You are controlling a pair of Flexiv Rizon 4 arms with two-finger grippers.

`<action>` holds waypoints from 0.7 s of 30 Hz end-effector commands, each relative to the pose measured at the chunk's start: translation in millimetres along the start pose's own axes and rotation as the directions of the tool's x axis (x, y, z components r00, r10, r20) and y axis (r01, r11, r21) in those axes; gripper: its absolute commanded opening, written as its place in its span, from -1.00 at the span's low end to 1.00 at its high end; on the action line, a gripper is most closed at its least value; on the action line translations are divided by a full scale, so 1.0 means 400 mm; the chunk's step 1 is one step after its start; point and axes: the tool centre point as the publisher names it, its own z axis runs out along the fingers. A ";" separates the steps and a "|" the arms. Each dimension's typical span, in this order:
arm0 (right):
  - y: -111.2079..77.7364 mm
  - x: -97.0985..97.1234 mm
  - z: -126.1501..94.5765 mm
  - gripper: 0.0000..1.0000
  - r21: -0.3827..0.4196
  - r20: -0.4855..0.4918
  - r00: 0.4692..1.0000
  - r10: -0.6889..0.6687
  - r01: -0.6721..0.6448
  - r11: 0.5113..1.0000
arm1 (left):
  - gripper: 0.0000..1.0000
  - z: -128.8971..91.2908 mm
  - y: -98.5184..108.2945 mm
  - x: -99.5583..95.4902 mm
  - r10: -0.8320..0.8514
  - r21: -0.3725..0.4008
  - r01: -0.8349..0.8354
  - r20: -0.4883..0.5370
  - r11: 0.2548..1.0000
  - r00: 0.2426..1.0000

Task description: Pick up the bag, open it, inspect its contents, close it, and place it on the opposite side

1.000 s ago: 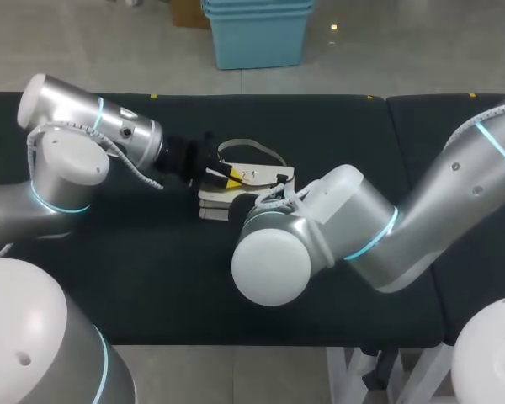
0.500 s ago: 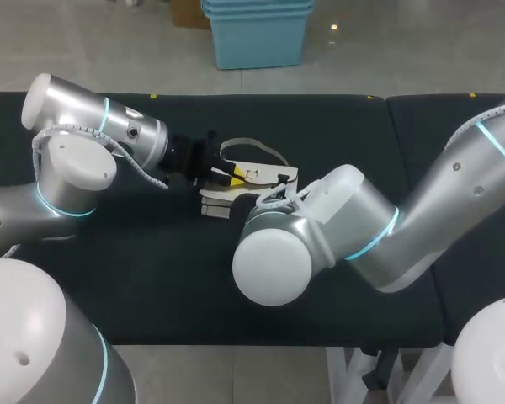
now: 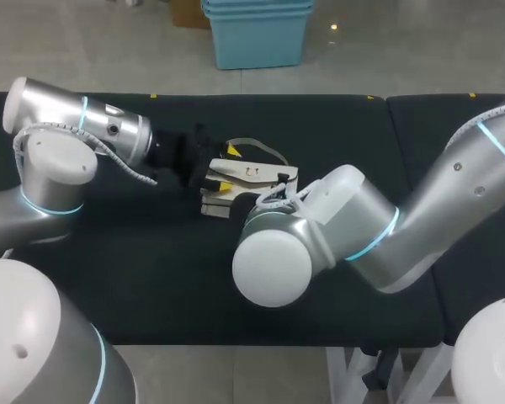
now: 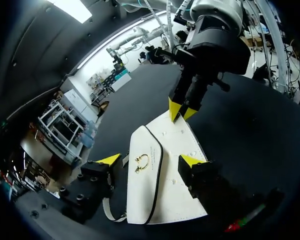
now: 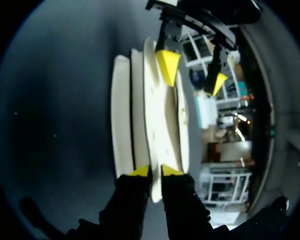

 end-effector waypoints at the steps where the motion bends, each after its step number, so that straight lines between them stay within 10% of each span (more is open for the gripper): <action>1: -0.002 -0.003 -0.019 1.00 -0.006 0.012 1.000 0.000 0.000 1.000 | 1.00 -0.034 -0.013 0.010 0.008 0.031 -0.009 0.010 0.999 1.000; 11: -0.002 -0.045 -0.069 1.00 -0.025 0.001 1.000 -0.009 0.009 1.000 | 1.00 -0.082 -0.042 -0.013 -0.121 0.057 0.119 0.025 0.991 0.992; 21: -0.002 -0.133 -0.083 1.00 -0.030 -0.232 0.970 -0.072 0.066 0.997 | 1.00 -0.107 -0.052 -0.036 -0.366 -0.151 0.356 -0.042 0.922 0.930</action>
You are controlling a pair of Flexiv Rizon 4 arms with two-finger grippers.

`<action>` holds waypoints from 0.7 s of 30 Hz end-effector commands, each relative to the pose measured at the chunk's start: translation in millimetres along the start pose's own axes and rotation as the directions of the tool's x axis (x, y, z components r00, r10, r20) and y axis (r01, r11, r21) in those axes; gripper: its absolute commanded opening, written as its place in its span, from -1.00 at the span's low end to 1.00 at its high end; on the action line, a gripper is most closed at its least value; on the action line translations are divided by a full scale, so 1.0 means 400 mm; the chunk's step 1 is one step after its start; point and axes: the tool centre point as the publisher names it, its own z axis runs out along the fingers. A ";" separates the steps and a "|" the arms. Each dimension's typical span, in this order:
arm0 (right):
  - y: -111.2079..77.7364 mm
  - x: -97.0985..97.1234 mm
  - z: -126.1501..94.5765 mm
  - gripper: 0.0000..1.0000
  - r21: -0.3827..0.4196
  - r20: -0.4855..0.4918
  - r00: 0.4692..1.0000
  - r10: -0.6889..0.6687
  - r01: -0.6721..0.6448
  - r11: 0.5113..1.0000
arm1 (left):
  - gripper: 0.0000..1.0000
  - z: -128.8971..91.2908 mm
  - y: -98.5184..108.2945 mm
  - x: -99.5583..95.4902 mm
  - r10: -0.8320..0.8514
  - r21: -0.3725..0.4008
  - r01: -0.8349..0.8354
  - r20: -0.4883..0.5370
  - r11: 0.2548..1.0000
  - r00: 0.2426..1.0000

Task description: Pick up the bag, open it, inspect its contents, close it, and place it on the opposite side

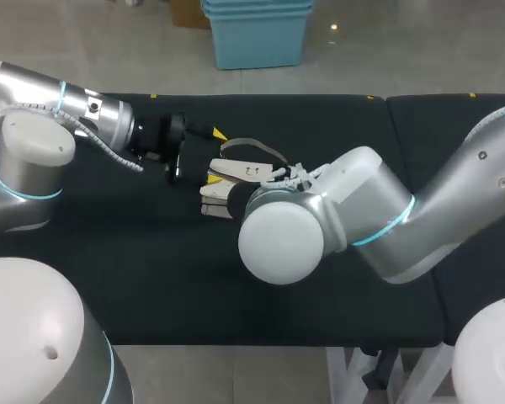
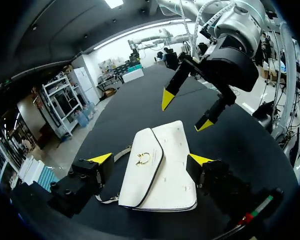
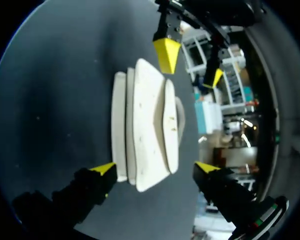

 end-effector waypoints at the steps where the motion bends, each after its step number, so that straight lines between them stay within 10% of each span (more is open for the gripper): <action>1: -0.023 -0.082 -0.015 1.00 0.005 -0.171 0.984 -0.038 0.039 0.999 | 1.00 -0.019 -0.021 -0.009 -0.082 -0.131 0.076 -0.041 0.989 0.996; 13: -0.048 -0.137 -0.037 1.00 -0.023 -0.404 0.913 -0.061 0.057 0.998 | 1.00 -0.081 0.019 0.002 -0.330 -0.344 0.282 -0.089 0.895 0.940; 21: -0.090 -0.165 -0.047 1.00 -0.069 -0.521 0.844 0.129 -0.191 0.979 | 1.00 -0.118 0.033 0.008 -0.511 -0.270 0.479 -0.061 0.835 0.857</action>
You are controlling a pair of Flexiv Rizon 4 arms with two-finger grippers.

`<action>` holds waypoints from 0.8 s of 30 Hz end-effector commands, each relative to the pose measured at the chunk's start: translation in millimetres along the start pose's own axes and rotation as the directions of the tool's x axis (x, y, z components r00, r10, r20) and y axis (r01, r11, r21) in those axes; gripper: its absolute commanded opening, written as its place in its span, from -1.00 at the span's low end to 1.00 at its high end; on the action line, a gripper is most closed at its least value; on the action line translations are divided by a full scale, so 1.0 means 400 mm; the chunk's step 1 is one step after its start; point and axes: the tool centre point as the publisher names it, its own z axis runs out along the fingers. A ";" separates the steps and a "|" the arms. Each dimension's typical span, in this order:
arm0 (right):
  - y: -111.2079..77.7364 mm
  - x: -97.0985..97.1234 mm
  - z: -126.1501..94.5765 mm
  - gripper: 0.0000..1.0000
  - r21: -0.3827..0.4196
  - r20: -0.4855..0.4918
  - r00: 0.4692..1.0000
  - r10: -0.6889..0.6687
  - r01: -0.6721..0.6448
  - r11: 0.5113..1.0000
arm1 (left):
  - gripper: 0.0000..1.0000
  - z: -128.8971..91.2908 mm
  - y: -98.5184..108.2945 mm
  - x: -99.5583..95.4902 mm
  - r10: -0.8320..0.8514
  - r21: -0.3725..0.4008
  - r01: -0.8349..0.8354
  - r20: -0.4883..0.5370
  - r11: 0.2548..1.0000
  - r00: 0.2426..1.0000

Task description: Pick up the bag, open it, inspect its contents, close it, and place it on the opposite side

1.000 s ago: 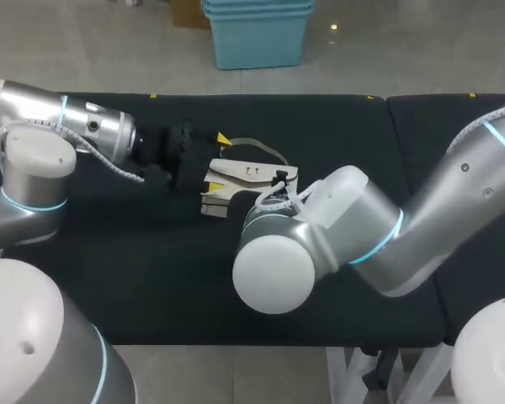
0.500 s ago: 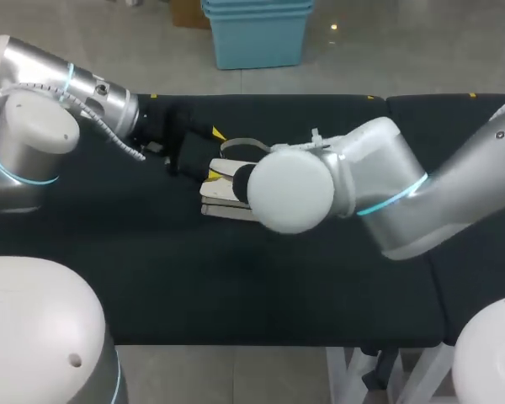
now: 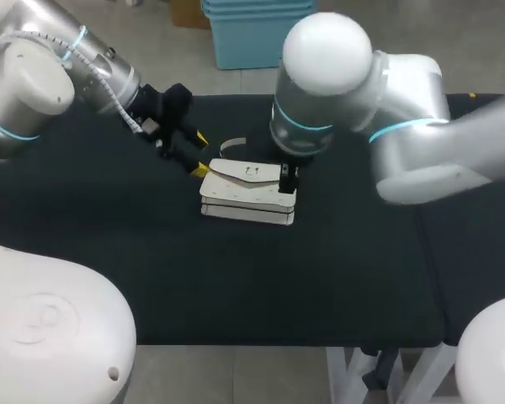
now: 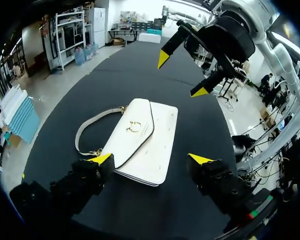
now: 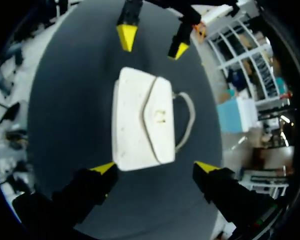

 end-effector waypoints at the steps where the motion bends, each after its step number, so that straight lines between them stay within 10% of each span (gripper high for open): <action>1: -0.048 -0.018 -0.022 1.00 -0.096 -0.133 0.987 0.090 -0.103 0.990 | 1.00 -0.026 0.018 -0.010 -0.010 -0.002 0.010 0.087 1.000 0.996; 17: -0.048 -0.018 -0.022 1.00 -0.096 -0.133 0.987 0.090 -0.103 0.990 | 1.00 -0.026 0.018 -0.010 -0.010 -0.002 0.010 0.087 1.000 0.996; 24: -0.031 -0.068 -0.053 1.00 -0.067 -0.285 0.852 0.440 -0.475 0.877 | 1.00 0.017 -0.071 -0.017 -0.584 0.052 0.582 0.049 0.811 0.810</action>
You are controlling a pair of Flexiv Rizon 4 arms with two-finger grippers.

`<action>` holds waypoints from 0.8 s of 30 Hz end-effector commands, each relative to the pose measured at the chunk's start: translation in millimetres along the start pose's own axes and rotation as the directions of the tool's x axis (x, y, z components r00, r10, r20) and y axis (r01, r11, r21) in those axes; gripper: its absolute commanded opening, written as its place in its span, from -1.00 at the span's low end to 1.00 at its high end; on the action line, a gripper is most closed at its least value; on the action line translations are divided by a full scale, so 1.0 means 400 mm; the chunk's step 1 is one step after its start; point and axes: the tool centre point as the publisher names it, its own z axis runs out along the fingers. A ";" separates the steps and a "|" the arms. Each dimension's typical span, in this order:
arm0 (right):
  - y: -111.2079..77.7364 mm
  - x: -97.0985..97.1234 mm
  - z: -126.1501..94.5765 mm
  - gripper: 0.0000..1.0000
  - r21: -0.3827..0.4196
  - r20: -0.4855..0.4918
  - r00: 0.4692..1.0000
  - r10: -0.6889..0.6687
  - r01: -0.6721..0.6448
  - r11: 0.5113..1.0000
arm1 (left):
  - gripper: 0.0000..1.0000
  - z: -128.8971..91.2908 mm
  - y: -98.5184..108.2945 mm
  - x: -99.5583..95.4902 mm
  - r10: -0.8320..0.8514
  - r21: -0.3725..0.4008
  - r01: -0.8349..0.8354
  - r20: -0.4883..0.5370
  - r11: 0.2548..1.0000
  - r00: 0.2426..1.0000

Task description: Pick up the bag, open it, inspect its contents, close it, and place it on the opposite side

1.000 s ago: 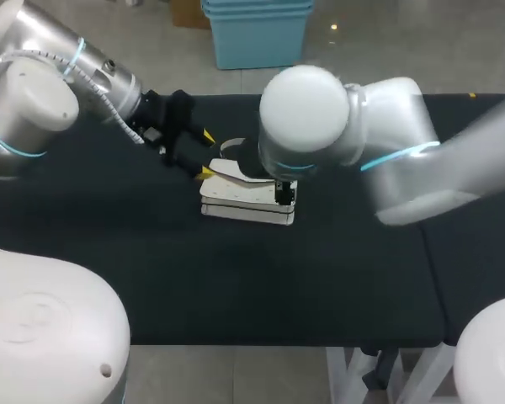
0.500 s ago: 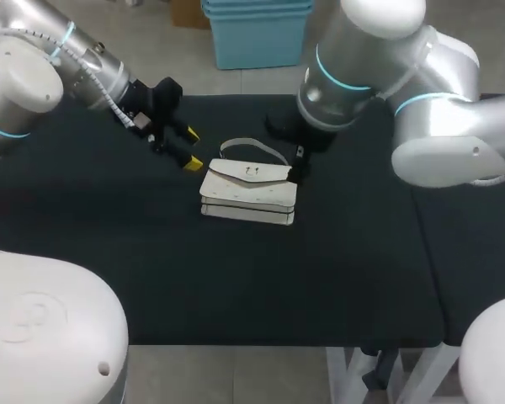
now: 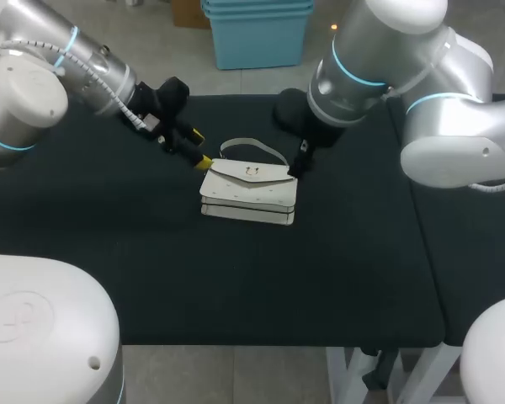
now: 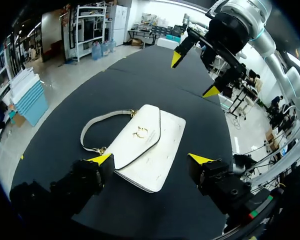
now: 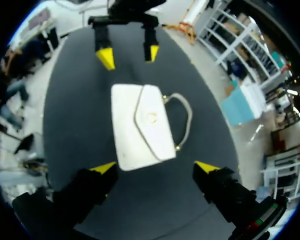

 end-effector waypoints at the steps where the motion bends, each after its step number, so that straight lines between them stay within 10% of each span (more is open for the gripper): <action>1: 0.007 -0.026 -0.027 1.00 -0.006 -0.164 0.937 0.308 -0.313 0.950 | 1.00 0.017 -0.037 -0.010 -0.518 -0.017 0.518 -0.002 0.855 0.856; 16: -0.058 -0.016 -0.035 1.00 0.062 -0.405 0.527 0.747 -0.800 0.597 | 1.00 0.019 0.046 -0.033 -0.910 0.012 0.915 -0.107 0.402 0.401; 19: -0.047 -0.001 -0.029 1.00 0.078 -0.372 0.521 0.768 -0.807 0.585 | 1.00 0.027 0.037 -0.019 -0.904 0.130 0.895 0.062 0.427 0.422; 24: -0.047 -0.001 -0.029 1.00 0.078 -0.372 0.521 0.768 -0.807 0.585 | 1.00 0.027 0.037 -0.019 -0.904 0.130 0.895 0.062 0.427 0.422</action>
